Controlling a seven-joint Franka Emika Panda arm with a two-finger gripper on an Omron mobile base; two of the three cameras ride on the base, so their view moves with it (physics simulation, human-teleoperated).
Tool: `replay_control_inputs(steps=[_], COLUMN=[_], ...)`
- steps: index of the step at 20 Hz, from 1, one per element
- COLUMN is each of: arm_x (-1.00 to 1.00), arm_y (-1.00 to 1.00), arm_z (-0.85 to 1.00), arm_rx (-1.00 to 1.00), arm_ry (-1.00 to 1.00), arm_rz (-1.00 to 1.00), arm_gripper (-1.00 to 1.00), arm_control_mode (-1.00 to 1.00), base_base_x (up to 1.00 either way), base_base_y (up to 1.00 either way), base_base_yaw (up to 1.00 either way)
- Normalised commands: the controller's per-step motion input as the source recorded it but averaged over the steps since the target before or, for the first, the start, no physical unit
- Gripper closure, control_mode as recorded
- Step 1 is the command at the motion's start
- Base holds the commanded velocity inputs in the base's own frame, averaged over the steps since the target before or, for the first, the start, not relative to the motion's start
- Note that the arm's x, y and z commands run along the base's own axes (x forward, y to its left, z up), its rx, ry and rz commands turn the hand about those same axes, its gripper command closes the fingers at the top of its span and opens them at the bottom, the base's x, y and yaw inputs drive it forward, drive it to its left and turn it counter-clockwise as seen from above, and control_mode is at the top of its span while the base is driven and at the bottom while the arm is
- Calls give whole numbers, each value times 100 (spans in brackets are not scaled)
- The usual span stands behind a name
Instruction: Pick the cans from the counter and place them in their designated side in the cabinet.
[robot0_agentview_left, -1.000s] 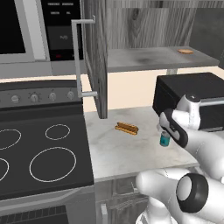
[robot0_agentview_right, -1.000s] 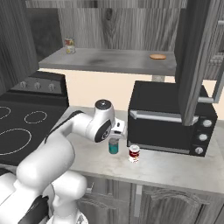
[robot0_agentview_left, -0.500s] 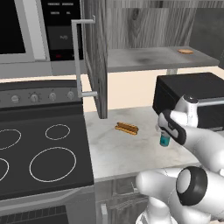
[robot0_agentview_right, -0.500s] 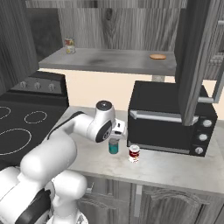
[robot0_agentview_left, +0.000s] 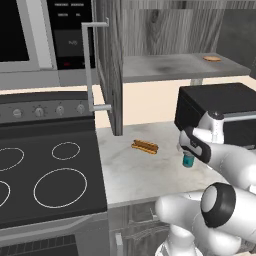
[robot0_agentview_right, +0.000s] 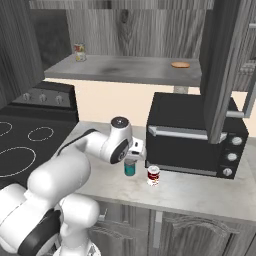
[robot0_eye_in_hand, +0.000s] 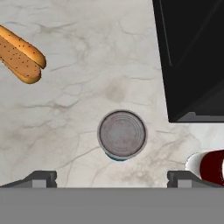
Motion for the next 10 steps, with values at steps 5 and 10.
replay_control_inputs(steps=[5,10], arm_x=[7,9], arm_y=[-4,-4], arm_z=[-9,-9], arm_rx=[0,0], arm_ry=[0,0], arm_rz=[0,0], arm_gripper=[-100,-100], arm_control_mode=[-100,-100], base_base_x=[0,0], base_base_y=[0,0], base_base_yaw=[0,0])
